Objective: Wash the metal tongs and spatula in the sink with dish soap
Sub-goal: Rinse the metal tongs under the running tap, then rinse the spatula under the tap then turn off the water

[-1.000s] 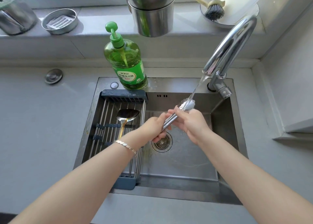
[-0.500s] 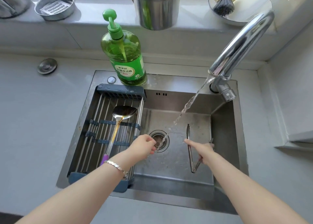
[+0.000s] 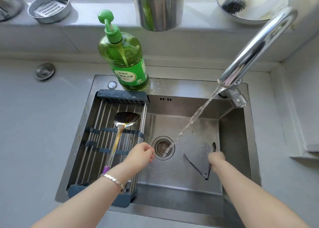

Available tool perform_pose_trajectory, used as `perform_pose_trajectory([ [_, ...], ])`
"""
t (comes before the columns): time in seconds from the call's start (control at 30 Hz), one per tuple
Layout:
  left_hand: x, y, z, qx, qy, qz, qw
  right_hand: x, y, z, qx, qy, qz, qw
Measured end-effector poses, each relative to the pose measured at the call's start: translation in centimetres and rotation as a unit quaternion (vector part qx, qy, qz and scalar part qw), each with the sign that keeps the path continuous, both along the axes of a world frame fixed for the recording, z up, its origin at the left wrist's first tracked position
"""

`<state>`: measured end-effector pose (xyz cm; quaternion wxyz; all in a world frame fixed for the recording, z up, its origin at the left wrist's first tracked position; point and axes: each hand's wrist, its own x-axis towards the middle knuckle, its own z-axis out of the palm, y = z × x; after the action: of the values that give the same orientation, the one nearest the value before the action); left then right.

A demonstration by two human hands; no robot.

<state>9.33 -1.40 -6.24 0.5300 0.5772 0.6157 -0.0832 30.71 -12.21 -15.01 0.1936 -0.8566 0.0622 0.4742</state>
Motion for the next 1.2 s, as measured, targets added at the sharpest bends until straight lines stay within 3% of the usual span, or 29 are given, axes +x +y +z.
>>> perform_pose_trajectory([
  [0.17, -1.9, -0.6, 0.1, 0.098, 0.051, -0.049, 0.993, -0.8, -1.2, 0.7, -0.004, -0.026, 0.044, 0.999],
  [0.3, -3.8, -0.6, -0.2, 0.258, 0.192, -0.052, 0.946, -2.0, -1.3, 2.0, 0.076, -0.007, 0.074, 0.994],
  [0.43, -6.0, 0.1, -1.0, 0.17, 0.293, 0.002, 0.941, -3.5, -1.5, 4.1, 0.145, 0.037, 0.057, 0.987],
  [0.57, -8.2, 0.5, -1.7, 0.115, 0.195, 0.07, 0.972, -4.9, -1.6, 6.5, 0.181, 0.062, 0.07, 0.979],
  [0.73, -9.9, -0.6, 0.9, 0.243, 0.174, 0.048, 0.953, -6.0, -1.7, 9.4, 0.22, 0.032, 0.102, 0.97],
  [0.8, -10.4, -1.3, 2.5, 0.281, 0.127, 0.027, 0.951, -6.4, -1.8, 10.5, 0.245, -0.03, 0.162, 0.956],
  [0.87, -10.6, -1.7, 3.8, 0.301, 0.079, -0.004, 0.95, -6.6, -1.7, 11.8, 0.279, -0.141, 0.236, 0.92],
  [0.93, -10.2, -1.9, 4.8, 0.308, 0.051, -0.054, 0.949, -6.8, -1.2, 13.3, 0.344, -0.23, 0.302, 0.859],
  [1.03, -9.1, -2.4, 5.6, 0.303, 0.034, -0.116, 0.945, -7.7, -0.2, 14.8, 0.38, -0.277, 0.449, 0.76],
  [1.13, -7.5, -3.0, 5.8, 0.317, 0.013, -0.14, 0.938, -9.1, -0.1, 14.3, 0.333, -0.303, 0.591, 0.669],
  [1.17, -7.1, -3.2, 5.9, 0.325, 0.007, -0.148, 0.934, -9.0, -0.1, 13.9, 0.317, -0.316, 0.613, 0.651],
  [1.2, -6.8, -3.3, 5.9, 0.329, 0.002, -0.156, 0.931, -8.5, 0.1, 13.7, 0.3, -0.322, 0.614, 0.655],
])
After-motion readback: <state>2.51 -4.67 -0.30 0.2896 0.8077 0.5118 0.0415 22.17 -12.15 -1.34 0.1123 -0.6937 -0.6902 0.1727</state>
